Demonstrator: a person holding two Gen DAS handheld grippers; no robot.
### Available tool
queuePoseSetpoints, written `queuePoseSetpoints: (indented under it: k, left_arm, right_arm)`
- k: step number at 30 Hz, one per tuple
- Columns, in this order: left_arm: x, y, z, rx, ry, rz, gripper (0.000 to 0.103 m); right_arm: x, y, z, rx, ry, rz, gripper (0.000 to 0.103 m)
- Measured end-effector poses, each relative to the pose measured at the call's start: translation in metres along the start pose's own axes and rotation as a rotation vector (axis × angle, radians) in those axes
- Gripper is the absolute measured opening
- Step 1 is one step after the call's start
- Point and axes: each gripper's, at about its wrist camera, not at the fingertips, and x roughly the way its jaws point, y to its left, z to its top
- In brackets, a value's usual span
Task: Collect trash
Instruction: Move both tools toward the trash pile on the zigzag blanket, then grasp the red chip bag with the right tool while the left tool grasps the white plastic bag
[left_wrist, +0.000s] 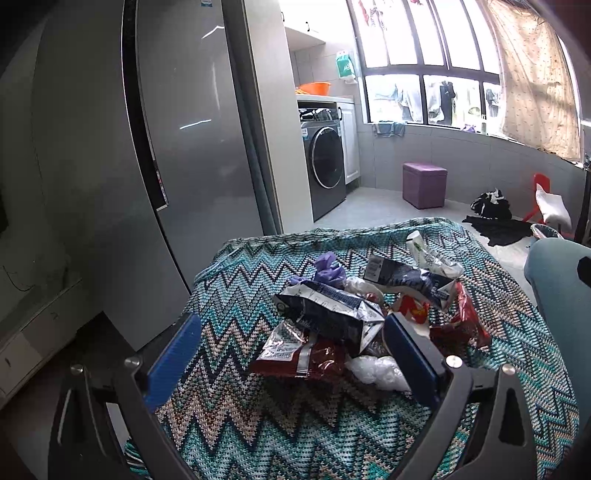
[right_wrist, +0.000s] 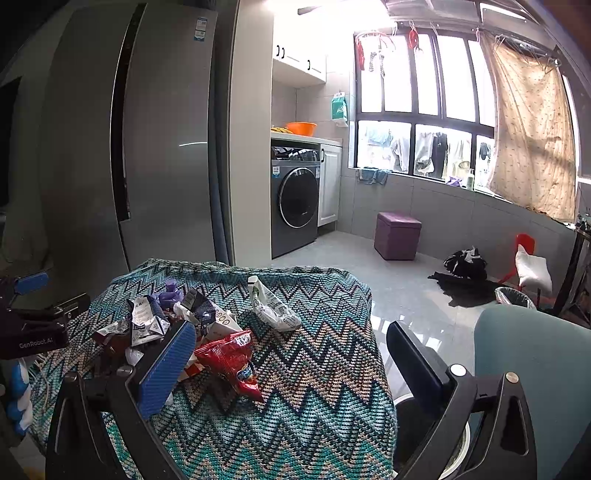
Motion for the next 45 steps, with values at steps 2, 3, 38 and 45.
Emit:
queuePoseSetpoints:
  k: [2,3,38,45]
  left_arm:
    - [0.003,0.007,-0.009,0.000,0.026,-0.020,0.100]
    - [0.005,0.010,-0.014,0.001,0.043,-0.034,0.100]
    - [0.116,-0.055,-0.041,-0.255,0.547,-0.354,0.054]
    - [0.105,-0.051,-0.049,-0.266,0.553,-0.380,0.022]
  right_arm:
    - [0.004,0.000,-0.002,0.009,0.017,0.013,0.103]
    - [0.007,0.000,-0.004,0.011,0.029,0.023,0.103]
    - [0.114,-0.014,-0.065,0.054,0.399,0.435,0.023]
    - [0.077,-0.037,-0.066,0.084,0.339,0.407,0.023]
